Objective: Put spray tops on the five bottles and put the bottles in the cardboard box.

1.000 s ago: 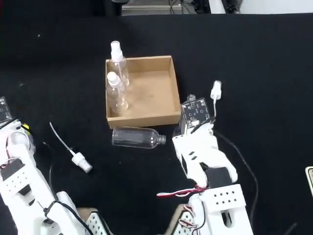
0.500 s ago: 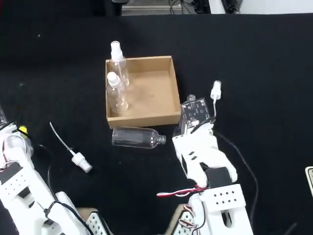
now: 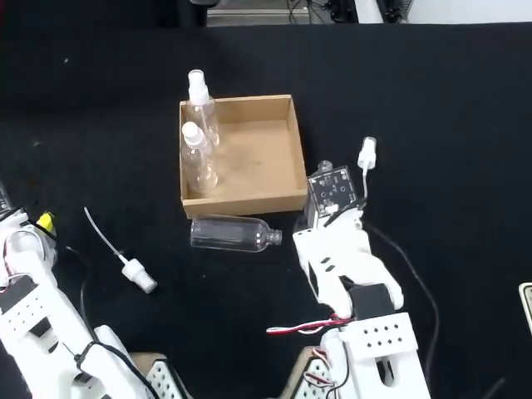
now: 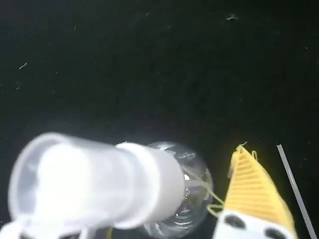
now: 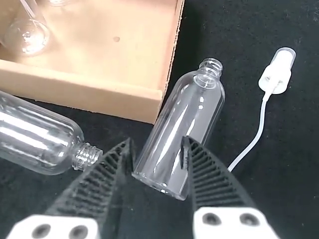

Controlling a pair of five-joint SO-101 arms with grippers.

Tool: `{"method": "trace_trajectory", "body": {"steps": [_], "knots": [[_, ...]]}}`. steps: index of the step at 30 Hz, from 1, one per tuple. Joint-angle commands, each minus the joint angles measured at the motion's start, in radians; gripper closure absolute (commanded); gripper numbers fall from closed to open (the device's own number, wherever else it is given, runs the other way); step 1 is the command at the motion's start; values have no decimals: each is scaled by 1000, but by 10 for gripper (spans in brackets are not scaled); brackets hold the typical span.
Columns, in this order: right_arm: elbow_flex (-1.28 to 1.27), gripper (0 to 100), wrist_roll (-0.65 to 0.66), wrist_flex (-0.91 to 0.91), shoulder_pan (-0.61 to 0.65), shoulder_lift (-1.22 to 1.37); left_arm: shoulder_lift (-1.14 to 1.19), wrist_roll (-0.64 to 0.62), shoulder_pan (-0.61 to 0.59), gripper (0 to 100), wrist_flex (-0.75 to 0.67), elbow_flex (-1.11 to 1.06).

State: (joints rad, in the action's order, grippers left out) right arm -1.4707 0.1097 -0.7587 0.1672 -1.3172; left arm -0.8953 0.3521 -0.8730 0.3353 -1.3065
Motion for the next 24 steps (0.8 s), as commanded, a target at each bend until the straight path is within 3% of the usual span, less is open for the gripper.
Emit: {"method": "trace_trajectory", "body": {"steps": [1,9,24], "knots": [[8,868,8,21,11,-25,-21,0,-24,704,-11,18],[8,868,9,23,11,-25,-21,2,-90,704,-11,10],[8,868,9,20,11,-25,-20,0,-16,704,-8,-41]]}}
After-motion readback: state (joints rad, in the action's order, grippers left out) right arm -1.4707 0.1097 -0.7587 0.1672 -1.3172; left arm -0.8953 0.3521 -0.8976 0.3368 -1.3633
